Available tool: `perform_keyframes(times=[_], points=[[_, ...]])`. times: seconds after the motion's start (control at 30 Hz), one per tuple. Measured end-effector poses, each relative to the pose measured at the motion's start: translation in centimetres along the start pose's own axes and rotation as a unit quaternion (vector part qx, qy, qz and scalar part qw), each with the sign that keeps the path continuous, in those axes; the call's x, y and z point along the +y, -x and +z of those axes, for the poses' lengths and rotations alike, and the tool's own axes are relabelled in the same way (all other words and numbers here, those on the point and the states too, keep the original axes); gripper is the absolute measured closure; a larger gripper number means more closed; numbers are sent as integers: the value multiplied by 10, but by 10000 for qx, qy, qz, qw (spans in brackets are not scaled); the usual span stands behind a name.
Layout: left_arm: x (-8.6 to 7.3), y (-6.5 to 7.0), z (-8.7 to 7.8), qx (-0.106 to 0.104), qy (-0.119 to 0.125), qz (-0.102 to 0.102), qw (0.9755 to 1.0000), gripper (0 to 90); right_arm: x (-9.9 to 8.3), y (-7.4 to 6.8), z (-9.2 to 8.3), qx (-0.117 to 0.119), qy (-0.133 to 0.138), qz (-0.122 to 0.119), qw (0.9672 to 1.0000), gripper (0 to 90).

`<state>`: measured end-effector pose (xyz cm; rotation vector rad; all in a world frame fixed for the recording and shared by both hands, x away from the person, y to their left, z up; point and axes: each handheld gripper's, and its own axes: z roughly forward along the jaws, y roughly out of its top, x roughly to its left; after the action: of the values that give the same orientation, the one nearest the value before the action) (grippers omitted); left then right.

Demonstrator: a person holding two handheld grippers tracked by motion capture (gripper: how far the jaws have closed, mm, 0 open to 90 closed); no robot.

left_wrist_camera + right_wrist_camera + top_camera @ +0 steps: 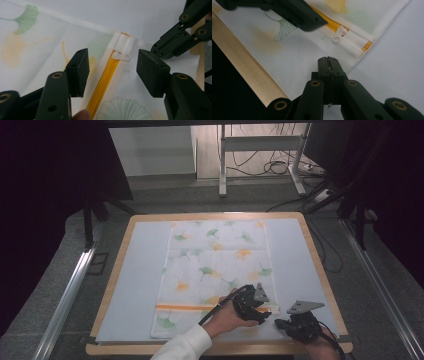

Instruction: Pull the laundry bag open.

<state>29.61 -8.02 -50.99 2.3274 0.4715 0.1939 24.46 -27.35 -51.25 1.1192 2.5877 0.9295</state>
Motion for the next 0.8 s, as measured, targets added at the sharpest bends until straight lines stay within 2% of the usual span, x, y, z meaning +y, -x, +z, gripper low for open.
perform_keyframes(times=[0.13,0.2,0.5,0.63,0.67,0.8], points=[[4,3,9,-67,-77,67,9999,475,0,-1,0,1,-15,-29,10000,893],[5,5,13,-10,-134,121,9998,476,0,-1,0,-1,-15,-31,10000,893],[7,6,22,47,-184,73,9998,526,0,0,0,16,-9,-26,10000,893],[8,7,23,98,-187,99,9997,587,0,1,0,39,-17,-9,10000,893],[8,5,23,39,-168,37,9998,622,0,1,0,43,-14,-16,10000,893],[7,2,21,-92,-176,5,9998,657,0,1,0,58,-17,-12,10000,893]])
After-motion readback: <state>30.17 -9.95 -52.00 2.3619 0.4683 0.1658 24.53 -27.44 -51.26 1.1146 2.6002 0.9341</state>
